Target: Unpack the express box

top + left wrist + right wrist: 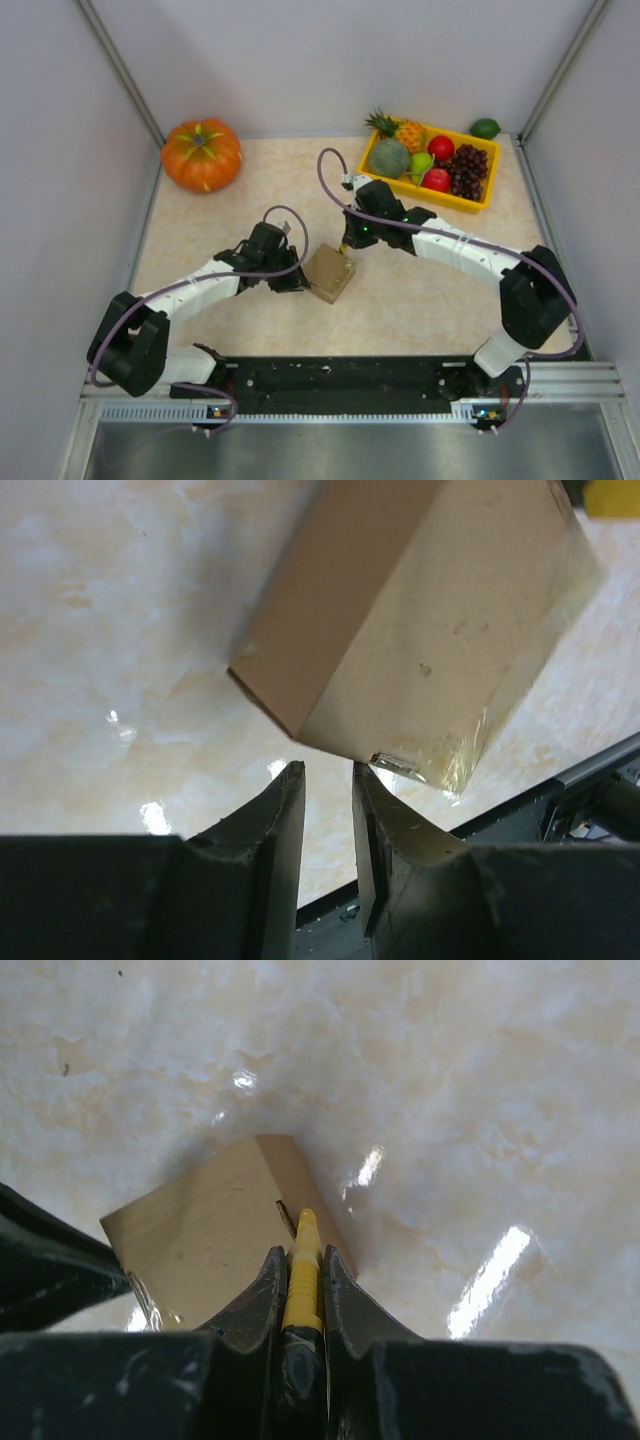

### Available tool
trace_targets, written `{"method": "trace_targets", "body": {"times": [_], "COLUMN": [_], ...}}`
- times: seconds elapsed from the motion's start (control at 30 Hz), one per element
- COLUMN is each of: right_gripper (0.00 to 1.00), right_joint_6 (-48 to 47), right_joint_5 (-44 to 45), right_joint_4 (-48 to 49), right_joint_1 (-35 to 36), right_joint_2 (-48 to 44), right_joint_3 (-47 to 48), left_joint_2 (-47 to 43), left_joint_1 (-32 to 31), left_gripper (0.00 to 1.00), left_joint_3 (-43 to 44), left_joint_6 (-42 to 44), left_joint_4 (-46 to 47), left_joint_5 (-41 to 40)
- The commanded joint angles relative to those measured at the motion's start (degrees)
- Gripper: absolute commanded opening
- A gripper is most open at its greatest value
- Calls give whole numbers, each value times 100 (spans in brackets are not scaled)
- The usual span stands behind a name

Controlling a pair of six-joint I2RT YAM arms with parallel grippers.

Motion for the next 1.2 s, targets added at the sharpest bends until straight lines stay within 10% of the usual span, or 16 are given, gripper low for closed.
{"method": "trace_targets", "body": {"times": [0.0, 0.37, 0.7, 1.17], "right_gripper": [0, 0, 0, 0], "right_joint_6": [291, 414, -191, 89], "right_joint_5": [135, 1577, 1235, 1103], "right_joint_4": [-127, -180, 179, 1243], "right_joint_1": [16, 16, 710, 1757], "right_joint_2": [-766, -1583, -2190, -1795], "right_joint_3": [-479, -578, -805, -1289], "left_joint_2": [229, 81, -361, 581], "left_joint_1": [178, 441, 573, 714], "left_gripper": [30, 30, 55, 41], "left_joint_3": [343, 493, 220, 571], "left_joint_6": [45, 203, -7, 80], "left_joint_4": [248, -41, 494, 600], "left_joint_5": [-119, -127, 100, 505]}}
